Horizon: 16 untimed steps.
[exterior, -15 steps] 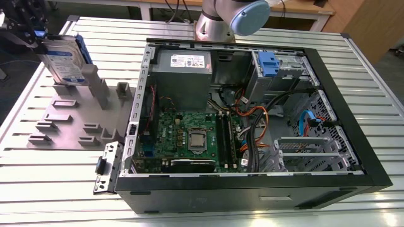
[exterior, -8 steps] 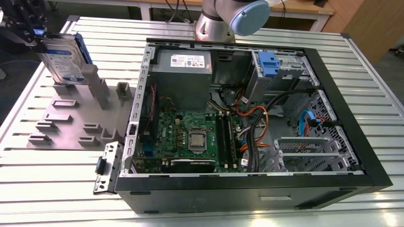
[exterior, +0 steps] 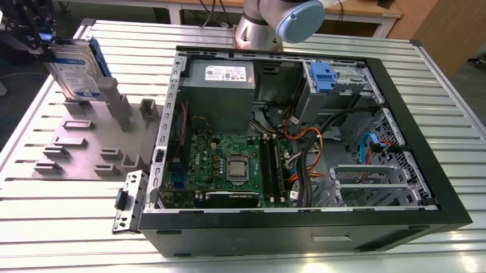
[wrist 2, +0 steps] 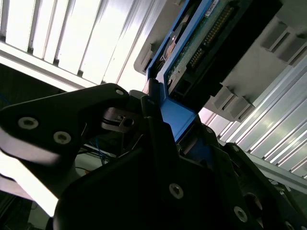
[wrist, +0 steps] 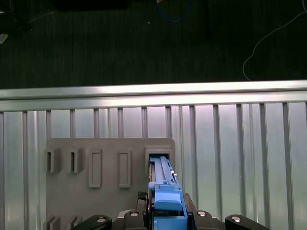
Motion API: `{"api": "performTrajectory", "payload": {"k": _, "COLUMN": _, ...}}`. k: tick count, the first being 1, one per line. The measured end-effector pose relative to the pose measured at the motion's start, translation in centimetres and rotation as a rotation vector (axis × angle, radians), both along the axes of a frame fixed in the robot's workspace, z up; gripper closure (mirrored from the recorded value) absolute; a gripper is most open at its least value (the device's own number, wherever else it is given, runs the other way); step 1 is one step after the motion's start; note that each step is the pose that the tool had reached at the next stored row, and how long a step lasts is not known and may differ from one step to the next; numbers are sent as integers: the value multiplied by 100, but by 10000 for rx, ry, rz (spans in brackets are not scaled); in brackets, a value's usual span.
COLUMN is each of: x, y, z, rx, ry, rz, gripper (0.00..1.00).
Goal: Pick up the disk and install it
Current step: 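Pick up the disk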
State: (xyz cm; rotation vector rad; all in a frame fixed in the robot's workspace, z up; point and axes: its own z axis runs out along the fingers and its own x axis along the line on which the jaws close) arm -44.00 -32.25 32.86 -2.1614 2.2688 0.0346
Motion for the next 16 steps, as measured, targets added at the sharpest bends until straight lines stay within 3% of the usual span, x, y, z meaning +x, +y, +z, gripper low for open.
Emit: {"api": "performTrajectory", "payload": {"k": 16, "x": 0, "y": 0, "z": 52, "rx": -1, "ry": 1, "rz": 1, "gripper": 63}}
